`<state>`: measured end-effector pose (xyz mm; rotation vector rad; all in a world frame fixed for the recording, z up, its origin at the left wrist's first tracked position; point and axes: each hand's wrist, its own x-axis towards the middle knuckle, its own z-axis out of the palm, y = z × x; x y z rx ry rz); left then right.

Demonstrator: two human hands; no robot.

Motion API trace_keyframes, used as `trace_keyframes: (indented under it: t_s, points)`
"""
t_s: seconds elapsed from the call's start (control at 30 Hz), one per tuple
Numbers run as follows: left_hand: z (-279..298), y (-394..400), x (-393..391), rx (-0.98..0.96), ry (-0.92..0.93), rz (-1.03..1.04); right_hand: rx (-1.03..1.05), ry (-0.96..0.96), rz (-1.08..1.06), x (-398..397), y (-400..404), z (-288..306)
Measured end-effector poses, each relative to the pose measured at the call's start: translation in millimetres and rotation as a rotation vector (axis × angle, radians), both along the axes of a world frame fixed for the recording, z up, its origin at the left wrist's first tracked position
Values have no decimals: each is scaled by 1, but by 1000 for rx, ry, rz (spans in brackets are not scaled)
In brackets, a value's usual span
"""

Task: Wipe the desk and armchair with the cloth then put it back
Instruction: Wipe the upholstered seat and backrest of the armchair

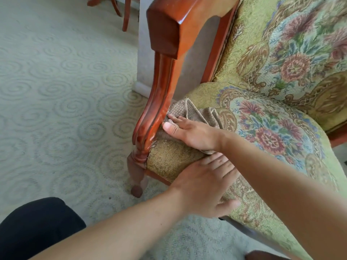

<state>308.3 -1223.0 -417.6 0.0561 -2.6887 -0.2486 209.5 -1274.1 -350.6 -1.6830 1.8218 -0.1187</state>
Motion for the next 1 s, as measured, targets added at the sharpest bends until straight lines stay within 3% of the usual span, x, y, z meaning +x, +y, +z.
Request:
trace_keyframes:
  t_s: [0.13,0.23,0.4,0.47,0.63,0.73,0.87,1.0]
  points:
    - [-4,0,-4,-29,-9,-46,-38,219,145,-11,-2,4]
    - [-9,-2,-1,-81,-46,-62,-84,366,133,-26,-5,4]
    - [-12,-4,-1,-91,-70,-73,-204,322,-25,-33,-14,7]
    - [-12,-5,-1,-118,-93,-72,-250,140,-160,-41,-14,12]
    - [-11,-5,-2,-179,-133,-48,-371,-755,-595,-81,-1,38]
    - [-9,-6,-4,-167,-167,-43,-535,-898,-724,-101,21,66]
    - [-7,-3,-3,-54,-194,38,-880,-816,-899,-114,51,94]
    - [-13,-1,23,-13,-175,194,-1019,-382,-882,-105,60,94]
